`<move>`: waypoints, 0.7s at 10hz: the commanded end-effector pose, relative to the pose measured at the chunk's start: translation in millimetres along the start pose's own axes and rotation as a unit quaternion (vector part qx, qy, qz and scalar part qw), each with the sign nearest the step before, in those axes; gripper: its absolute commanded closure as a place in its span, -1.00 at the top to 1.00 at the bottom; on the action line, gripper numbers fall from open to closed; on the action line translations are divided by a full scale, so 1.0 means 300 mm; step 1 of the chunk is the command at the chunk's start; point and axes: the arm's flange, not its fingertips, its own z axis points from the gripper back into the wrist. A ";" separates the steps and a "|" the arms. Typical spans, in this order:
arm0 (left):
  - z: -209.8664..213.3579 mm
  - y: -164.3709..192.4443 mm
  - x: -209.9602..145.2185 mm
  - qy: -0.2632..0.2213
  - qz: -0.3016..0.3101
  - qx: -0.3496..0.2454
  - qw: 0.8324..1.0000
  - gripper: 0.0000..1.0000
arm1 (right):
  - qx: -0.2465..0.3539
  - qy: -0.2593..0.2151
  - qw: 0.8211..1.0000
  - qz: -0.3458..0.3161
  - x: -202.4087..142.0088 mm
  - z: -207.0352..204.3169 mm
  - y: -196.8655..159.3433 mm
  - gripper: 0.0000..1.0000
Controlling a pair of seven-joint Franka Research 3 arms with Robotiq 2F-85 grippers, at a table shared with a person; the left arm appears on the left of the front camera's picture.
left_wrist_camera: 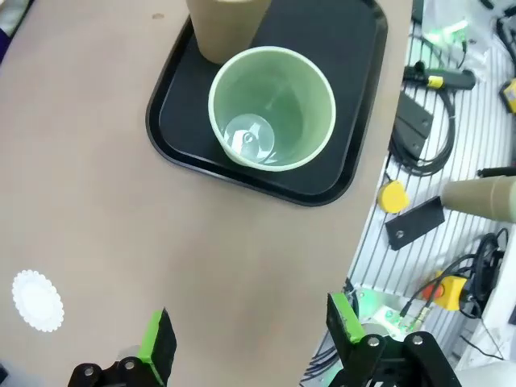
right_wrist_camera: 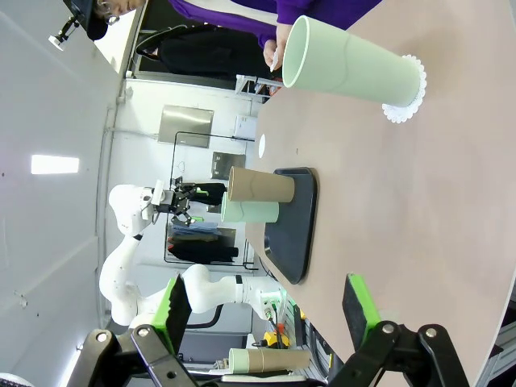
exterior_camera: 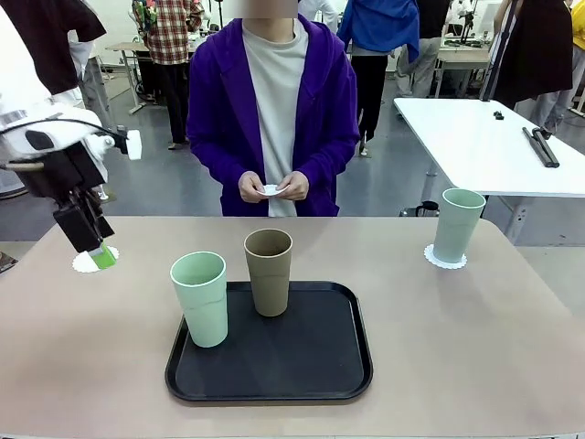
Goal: Place coasters on the table and set cups on them.
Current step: Take one Reusable plastic cup from the Flat Tray and place it on a coaster set by the human.
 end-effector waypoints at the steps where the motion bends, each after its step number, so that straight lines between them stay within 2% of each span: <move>1: -0.035 -0.003 0.012 0.000 0.006 0.007 1.000 1.00 | 0.005 -0.003 1.000 0.001 -0.002 -0.002 0.005 1.00; 2: 0.000 0.000 0.000 0.000 0.000 0.000 1.000 1.00 | 0.005 -0.003 1.000 0.001 -0.002 -0.002 0.005 1.00; 7: -0.007 0.007 0.000 -0.008 -0.001 -0.003 1.000 1.00 | 0.005 -0.003 1.000 0.001 -0.002 -0.002 0.005 1.00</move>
